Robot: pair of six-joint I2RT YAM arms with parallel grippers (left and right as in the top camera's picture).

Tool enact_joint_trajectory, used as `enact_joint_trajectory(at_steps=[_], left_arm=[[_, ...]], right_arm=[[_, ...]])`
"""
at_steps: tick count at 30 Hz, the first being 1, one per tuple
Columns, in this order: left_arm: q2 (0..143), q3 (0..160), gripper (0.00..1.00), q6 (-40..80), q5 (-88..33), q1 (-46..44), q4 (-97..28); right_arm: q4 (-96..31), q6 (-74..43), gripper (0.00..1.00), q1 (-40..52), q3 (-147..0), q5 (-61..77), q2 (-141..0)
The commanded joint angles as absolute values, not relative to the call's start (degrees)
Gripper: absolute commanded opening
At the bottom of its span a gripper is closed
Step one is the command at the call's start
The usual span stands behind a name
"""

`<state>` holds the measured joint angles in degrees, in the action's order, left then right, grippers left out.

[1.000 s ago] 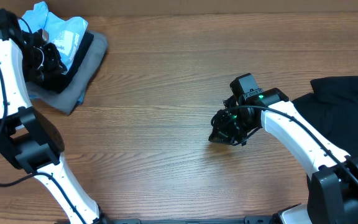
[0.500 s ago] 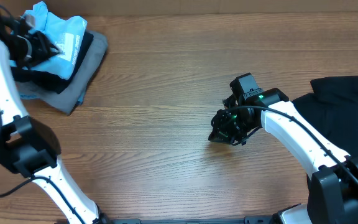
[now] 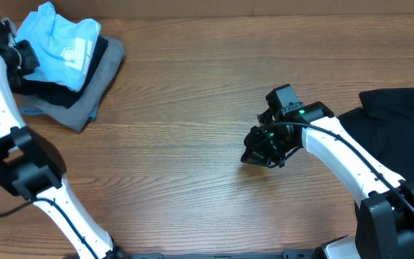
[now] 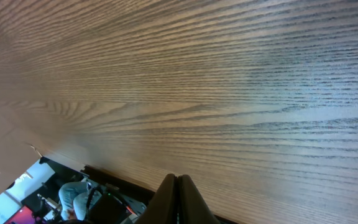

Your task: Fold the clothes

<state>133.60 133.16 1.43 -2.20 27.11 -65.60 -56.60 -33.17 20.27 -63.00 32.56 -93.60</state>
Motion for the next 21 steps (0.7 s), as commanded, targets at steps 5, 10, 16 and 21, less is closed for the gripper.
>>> enact_joint_trajectory(at_steps=[5,10,16,21], left_arm=[[137.0,132.6,0.16,9.5,5.5,30.6,-65.6],[133.8,135.9,0.36,9.1,-5.6,33.1,-66.5],[125.2,141.4,0.41,0.9,-19.9,33.8,-70.4],[113.8,143.3,0.48,-6.9,-29.8,31.4,-78.9]], right_arm=[[-57.2,-32.8,0.05,20.1,-63.9,31.5,-92.9],[-57.1,-32.7,0.05,20.1,-63.9,29.7,-92.9],[-57.2,-31.6,0.05,20.1,-65.0,22.7,-91.2],[-57.6,-27.3,0.05,20.1,-71.2,18.2,-85.6]])
